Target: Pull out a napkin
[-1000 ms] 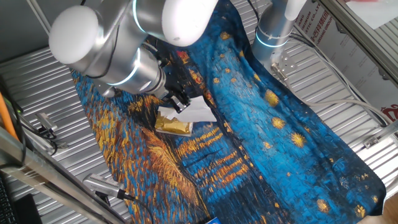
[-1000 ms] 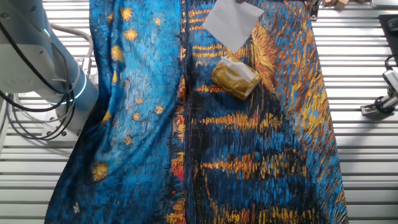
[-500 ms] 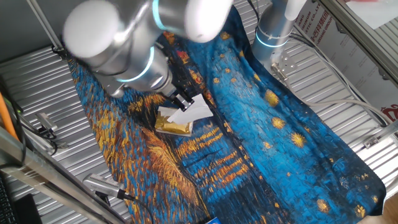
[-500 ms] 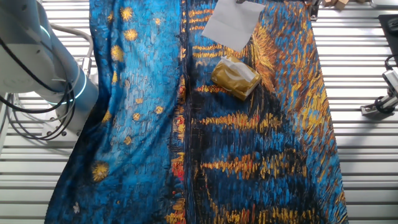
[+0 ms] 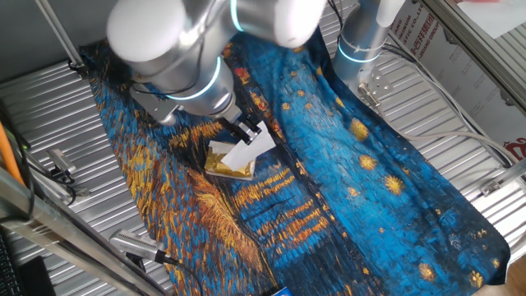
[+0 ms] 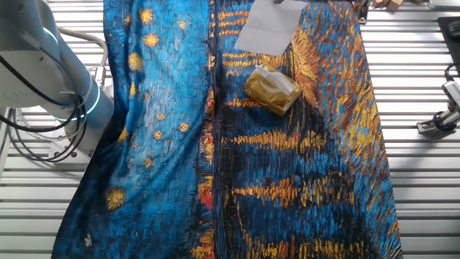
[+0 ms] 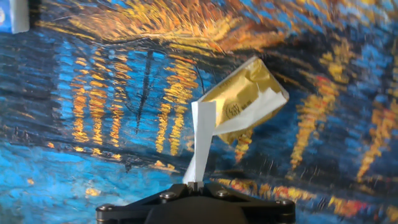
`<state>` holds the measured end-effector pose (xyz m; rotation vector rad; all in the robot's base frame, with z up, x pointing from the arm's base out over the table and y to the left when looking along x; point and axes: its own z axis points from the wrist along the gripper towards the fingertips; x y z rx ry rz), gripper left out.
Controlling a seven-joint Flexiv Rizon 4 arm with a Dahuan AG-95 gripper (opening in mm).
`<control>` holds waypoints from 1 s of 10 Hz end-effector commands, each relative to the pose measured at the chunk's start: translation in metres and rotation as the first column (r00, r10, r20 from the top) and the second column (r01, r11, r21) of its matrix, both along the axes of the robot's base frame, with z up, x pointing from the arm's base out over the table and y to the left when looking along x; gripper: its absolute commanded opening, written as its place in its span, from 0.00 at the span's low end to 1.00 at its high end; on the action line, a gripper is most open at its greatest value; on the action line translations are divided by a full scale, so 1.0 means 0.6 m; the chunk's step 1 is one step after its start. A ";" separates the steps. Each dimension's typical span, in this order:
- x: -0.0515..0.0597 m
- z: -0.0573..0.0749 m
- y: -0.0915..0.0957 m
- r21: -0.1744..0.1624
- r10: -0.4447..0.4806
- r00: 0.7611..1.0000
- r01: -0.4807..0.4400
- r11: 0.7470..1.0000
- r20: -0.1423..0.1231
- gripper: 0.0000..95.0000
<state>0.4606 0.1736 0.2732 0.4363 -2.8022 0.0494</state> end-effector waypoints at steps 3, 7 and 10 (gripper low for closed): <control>0.000 0.000 0.000 -0.014 -0.004 1.000 0.003 1.000 -0.007 0.00; -0.006 0.002 0.001 -0.010 -0.045 0.999 0.045 0.999 -0.005 0.00; -0.031 -0.005 0.008 0.000 -0.070 0.998 0.070 0.998 -0.001 0.00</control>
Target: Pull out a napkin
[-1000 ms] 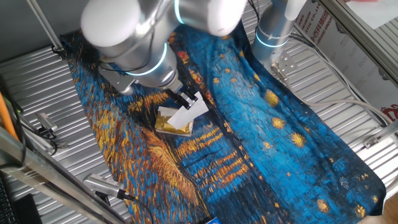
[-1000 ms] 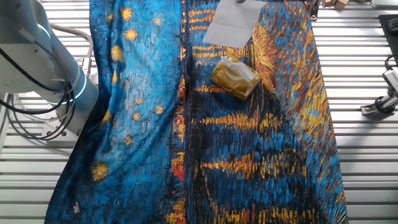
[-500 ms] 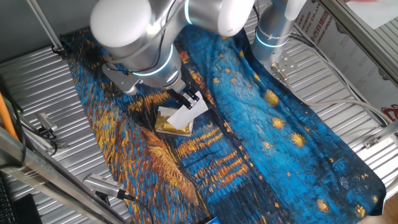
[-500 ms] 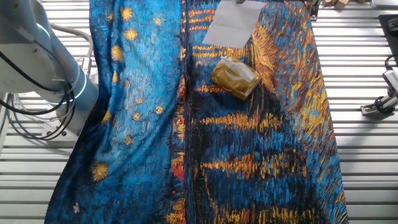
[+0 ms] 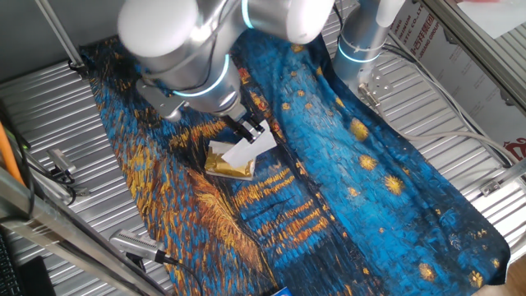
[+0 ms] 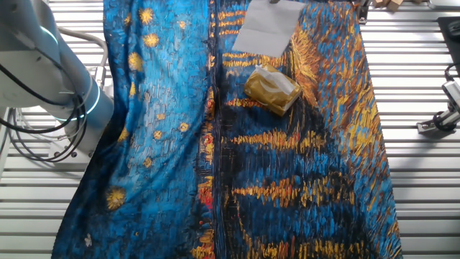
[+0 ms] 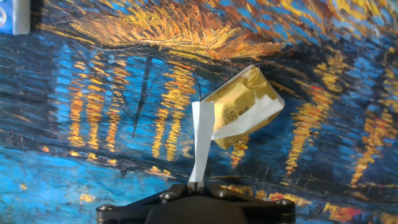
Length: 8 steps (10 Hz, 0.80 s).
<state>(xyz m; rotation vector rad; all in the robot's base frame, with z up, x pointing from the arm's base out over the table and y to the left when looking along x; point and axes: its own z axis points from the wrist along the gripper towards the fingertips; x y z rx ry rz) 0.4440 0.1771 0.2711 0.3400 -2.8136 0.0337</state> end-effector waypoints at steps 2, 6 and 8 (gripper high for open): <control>-0.010 -0.003 0.005 0.001 -0.007 1.000 0.007 1.000 0.000 0.00; -0.008 -0.004 0.007 0.040 -0.076 0.997 0.076 0.996 -0.009 0.00; -0.006 0.006 0.014 0.036 -0.089 0.996 0.089 0.995 -0.017 0.00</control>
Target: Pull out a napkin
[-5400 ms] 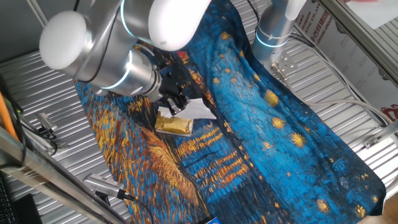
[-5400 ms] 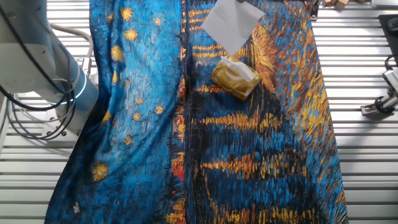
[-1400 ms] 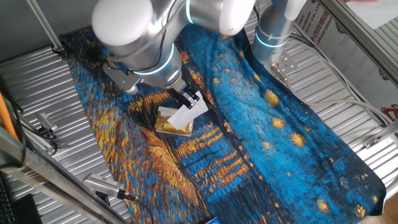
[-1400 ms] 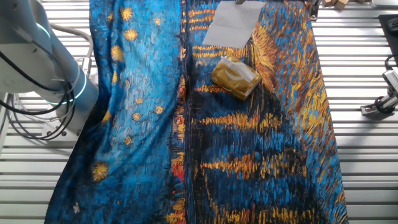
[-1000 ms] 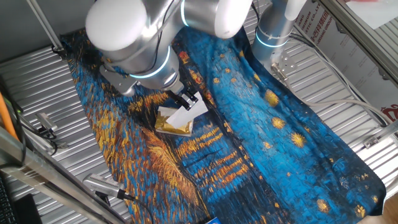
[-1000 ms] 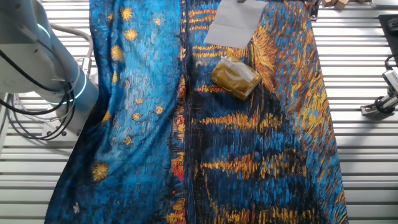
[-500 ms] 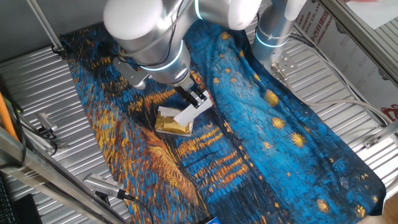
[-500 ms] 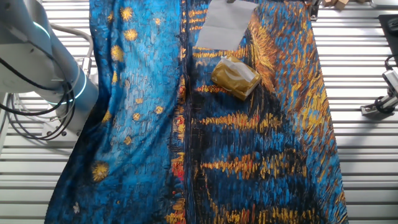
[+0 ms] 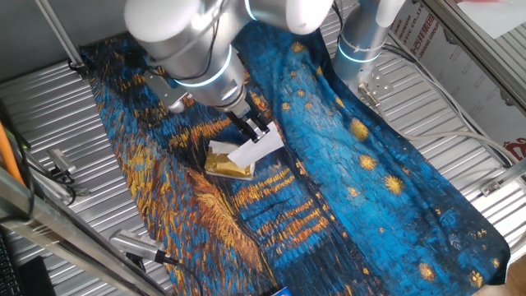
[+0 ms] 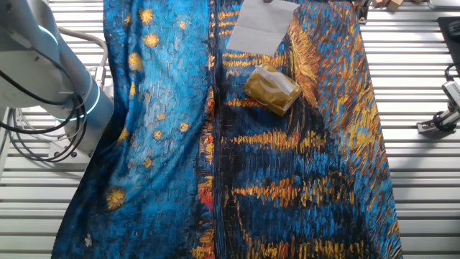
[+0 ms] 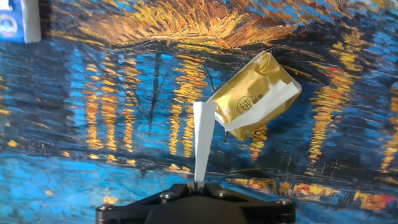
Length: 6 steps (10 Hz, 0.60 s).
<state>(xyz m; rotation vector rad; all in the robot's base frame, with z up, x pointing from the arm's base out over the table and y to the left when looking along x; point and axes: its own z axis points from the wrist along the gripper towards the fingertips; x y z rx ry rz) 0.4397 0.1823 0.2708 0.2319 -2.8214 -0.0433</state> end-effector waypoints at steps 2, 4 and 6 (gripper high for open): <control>0.009 0.017 0.039 -0.021 -0.046 0.999 0.046 0.999 -0.021 0.00; 0.020 0.020 0.090 -0.043 -0.112 0.993 0.111 0.993 -0.024 0.00; 0.028 0.021 0.135 -0.061 -0.169 0.985 0.167 0.984 -0.024 0.00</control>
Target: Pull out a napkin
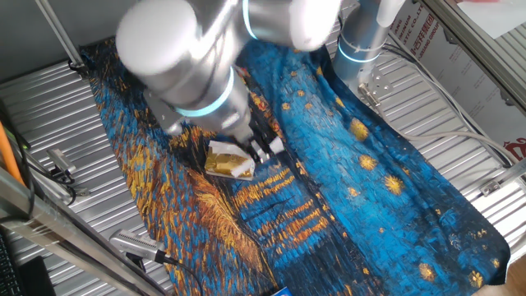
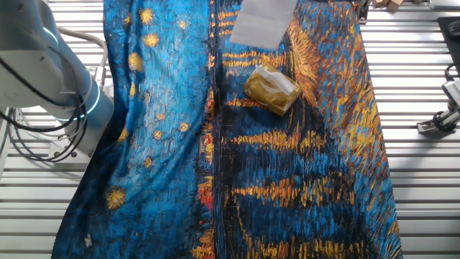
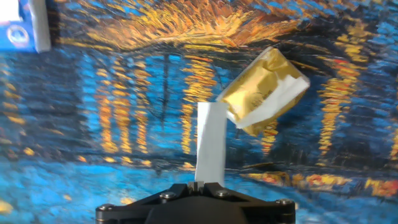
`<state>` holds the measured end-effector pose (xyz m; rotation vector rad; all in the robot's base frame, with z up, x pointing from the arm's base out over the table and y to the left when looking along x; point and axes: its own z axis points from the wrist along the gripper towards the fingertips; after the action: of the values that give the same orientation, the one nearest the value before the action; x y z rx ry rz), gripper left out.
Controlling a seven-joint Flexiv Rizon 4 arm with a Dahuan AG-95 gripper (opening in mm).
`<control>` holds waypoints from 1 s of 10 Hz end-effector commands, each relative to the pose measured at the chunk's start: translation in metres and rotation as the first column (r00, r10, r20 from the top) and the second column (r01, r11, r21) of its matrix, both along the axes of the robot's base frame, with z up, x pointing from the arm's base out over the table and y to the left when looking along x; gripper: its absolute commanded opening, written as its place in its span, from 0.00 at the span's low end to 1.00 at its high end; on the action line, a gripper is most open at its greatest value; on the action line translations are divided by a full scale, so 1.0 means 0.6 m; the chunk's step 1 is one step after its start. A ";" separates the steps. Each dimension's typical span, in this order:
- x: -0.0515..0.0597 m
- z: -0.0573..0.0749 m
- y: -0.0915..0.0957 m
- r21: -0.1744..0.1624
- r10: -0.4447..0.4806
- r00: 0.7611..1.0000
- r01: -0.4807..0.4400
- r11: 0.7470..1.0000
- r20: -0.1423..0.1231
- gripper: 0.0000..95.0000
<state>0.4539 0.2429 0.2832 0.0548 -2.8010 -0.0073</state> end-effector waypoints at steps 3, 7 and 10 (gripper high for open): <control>-0.010 -0.010 0.059 -0.021 -0.086 0.996 0.086 0.996 0.009 0.00; -0.032 -0.025 0.106 -0.035 -0.147 0.989 0.148 0.988 0.028 0.00; -0.011 -0.030 0.137 -0.029 -0.218 0.976 0.219 0.975 0.024 0.00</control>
<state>0.4475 0.3246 0.2667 -0.2485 -2.8051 -0.0027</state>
